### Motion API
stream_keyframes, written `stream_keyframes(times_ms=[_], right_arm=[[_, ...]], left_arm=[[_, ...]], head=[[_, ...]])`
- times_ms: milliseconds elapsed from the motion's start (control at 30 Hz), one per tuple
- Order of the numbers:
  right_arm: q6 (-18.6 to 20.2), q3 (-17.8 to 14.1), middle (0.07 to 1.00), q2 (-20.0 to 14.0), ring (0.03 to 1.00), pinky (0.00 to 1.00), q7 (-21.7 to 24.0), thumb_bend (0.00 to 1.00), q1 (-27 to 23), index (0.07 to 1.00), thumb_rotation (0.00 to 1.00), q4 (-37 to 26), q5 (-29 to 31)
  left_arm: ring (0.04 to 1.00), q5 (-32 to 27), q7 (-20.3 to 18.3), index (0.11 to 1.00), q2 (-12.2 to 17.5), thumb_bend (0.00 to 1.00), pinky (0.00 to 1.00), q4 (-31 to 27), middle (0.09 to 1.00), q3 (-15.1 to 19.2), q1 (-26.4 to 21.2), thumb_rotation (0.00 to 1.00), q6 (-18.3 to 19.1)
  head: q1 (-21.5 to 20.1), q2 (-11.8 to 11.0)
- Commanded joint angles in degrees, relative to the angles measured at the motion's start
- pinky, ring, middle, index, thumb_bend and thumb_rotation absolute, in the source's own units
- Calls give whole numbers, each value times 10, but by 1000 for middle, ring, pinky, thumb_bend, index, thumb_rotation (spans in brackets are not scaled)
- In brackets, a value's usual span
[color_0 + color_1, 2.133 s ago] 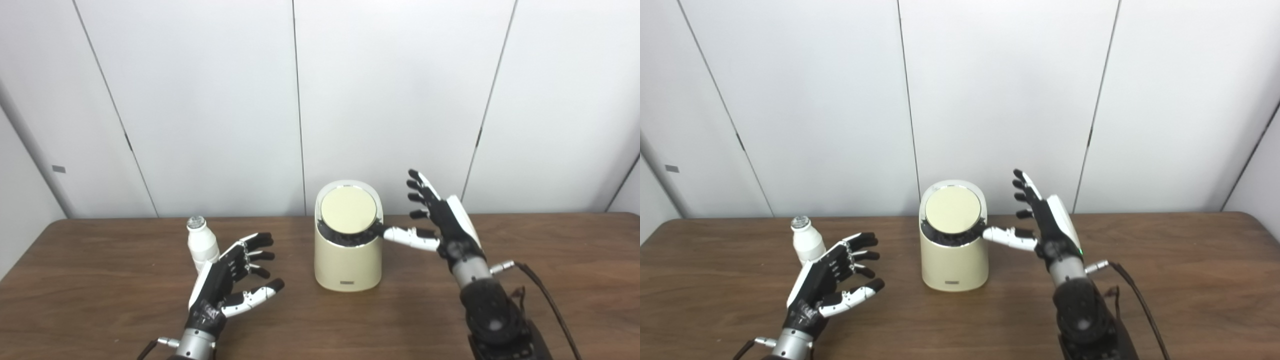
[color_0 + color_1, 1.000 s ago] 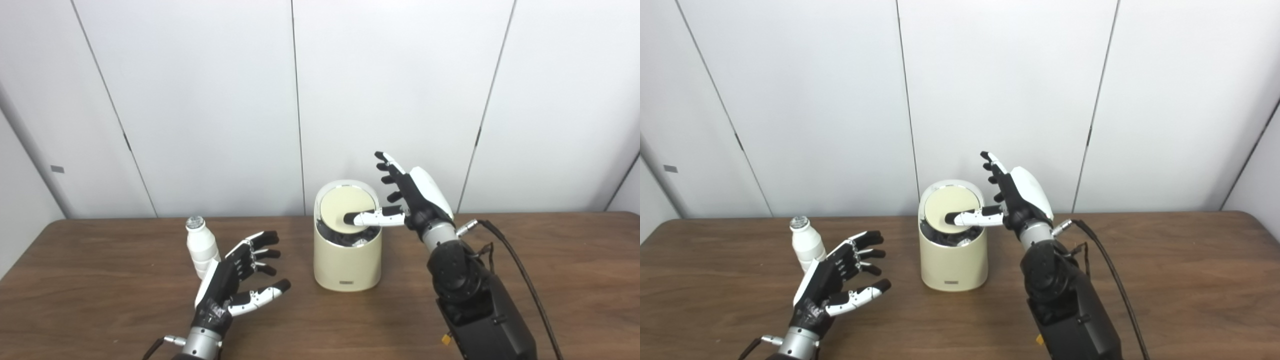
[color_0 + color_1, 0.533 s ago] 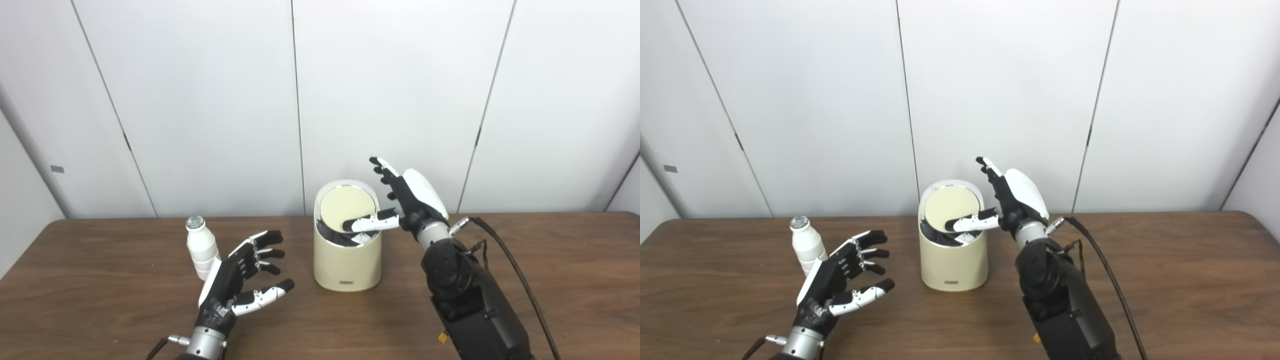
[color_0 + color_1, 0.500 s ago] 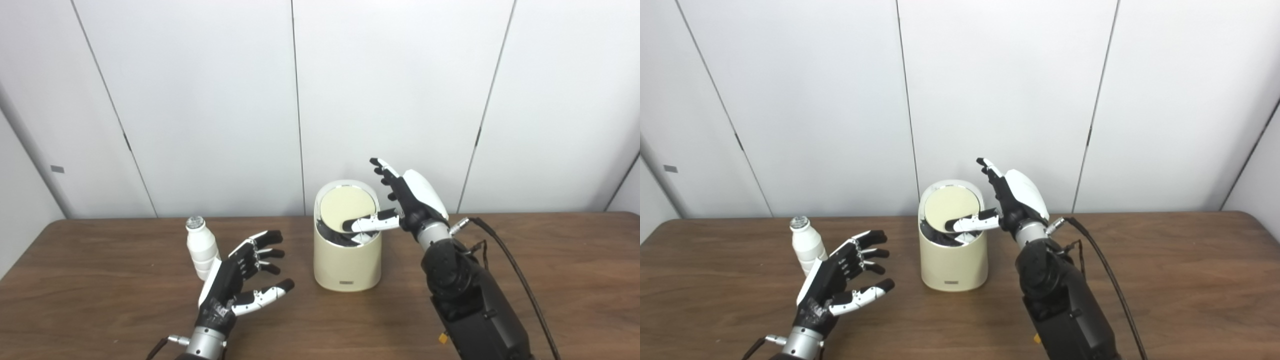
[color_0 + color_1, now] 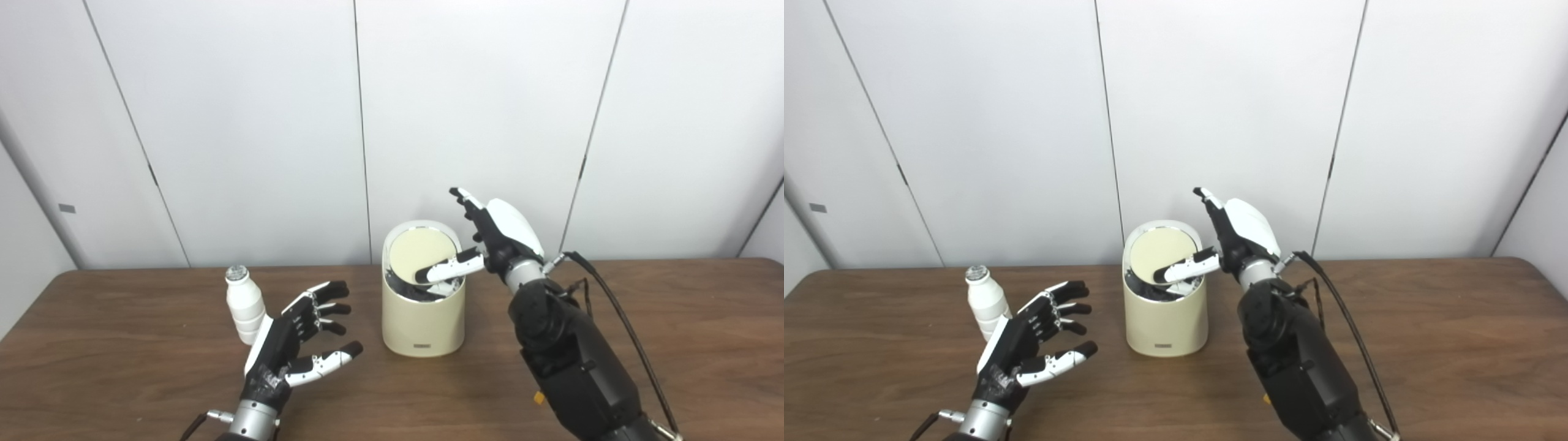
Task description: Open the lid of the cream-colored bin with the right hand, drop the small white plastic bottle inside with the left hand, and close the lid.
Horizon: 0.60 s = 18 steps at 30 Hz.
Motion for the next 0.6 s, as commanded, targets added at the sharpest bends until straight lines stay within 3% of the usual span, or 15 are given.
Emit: stream_keyframes(times_ms=[0, 200, 433, 567], right_arm=[[-5, 19, 893, -15, 799, 637, -3, 928, -17, 910, 267, 10, -38], [3, 69, 916, -45, 819, 696, 32, 957, -23, 918, 219, -4, -83], [6, 92, 931, -57, 813, 689, 83, 981, -22, 917, 179, -13, -135], [6, 92, 934, -57, 824, 732, 105, 983, -20, 917, 169, -15, -147]], left_arm=[[724, -2, 2, 794, -2, 678, 580, -24, 801, -1, -13, 9, -2], [719, 4, 7, 794, -4, 678, 586, -31, 802, -1, -14, 12, 4], [718, 7, 10, 795, -4, 675, 583, -33, 802, 0, -15, 12, 2], [715, 8, 12, 795, -4, 684, 579, -38, 800, 1, -14, 22, 8]], head=[[0, 1], [6, 5], [7, 8], [7, 11]])
